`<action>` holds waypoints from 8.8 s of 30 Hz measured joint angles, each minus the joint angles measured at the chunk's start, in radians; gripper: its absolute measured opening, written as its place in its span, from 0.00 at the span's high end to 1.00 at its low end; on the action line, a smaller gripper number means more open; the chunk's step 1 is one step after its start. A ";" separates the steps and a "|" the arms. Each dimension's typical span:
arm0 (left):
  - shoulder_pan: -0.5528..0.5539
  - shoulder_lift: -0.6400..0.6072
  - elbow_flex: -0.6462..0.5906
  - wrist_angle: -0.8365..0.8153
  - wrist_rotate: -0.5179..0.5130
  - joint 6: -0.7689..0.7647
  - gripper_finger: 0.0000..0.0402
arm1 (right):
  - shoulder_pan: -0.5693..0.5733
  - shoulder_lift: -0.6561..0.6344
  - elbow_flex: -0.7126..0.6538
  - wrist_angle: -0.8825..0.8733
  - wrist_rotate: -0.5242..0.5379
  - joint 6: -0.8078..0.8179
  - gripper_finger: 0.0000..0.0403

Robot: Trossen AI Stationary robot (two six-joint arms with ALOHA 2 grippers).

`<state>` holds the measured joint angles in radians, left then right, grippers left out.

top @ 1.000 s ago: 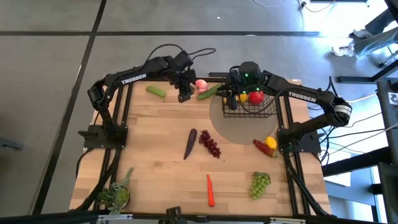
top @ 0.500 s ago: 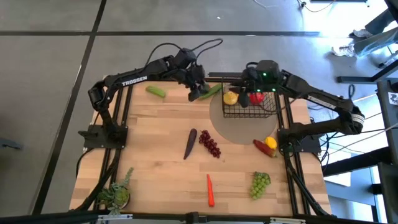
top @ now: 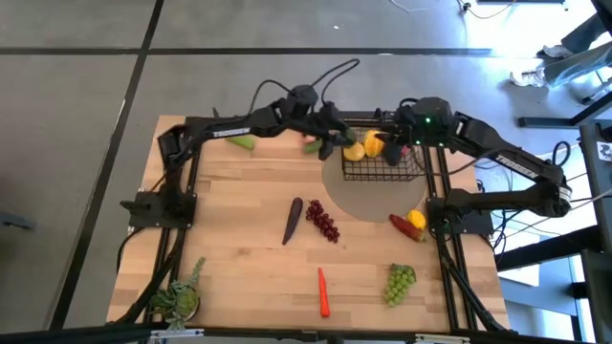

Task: Build produce basket
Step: Put the green lime into the black wire basket

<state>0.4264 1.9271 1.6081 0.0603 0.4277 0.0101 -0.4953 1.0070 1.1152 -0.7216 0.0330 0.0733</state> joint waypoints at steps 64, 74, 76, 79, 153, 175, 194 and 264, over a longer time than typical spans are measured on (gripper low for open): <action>-0.028 0.245 -0.002 0.157 -0.034 -0.054 0.59 | 0.001 0.045 -0.303 0.306 -0.042 -0.209 0.71; -0.028 0.245 -0.002 0.157 -0.034 -0.055 0.59 | 0.024 0.045 -0.303 0.266 -0.071 -0.640 0.71; -0.028 0.245 -0.002 0.157 -0.034 -0.056 0.59 | 0.024 0.045 -0.303 0.262 -0.069 -0.662 0.71; -0.028 0.245 -0.002 0.157 -0.034 -0.056 0.59 | 0.018 0.046 -0.303 0.253 -0.064 -0.663 0.71; -0.048 0.245 -0.002 0.105 -0.127 0.017 0.56 | 0.010 0.203 -0.303 0.330 -0.024 -0.703 0.96; -0.050 0.243 0.000 0.083 -0.119 -0.025 0.56 | 0.008 0.203 -0.303 0.333 -0.058 -0.703 0.81; -0.050 0.243 -0.001 0.079 -0.124 -0.023 0.56 | 0.008 0.216 -0.303 0.332 -0.059 -0.703 0.95; -0.017 0.230 0.040 0.103 -0.071 -0.079 0.29 | 0.009 0.218 -0.303 0.363 -0.060 -0.703 0.94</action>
<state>0.4095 2.1571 1.6478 0.1630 0.3564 -0.0685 -0.4866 1.2247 0.8127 -0.3583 -0.0273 -0.6296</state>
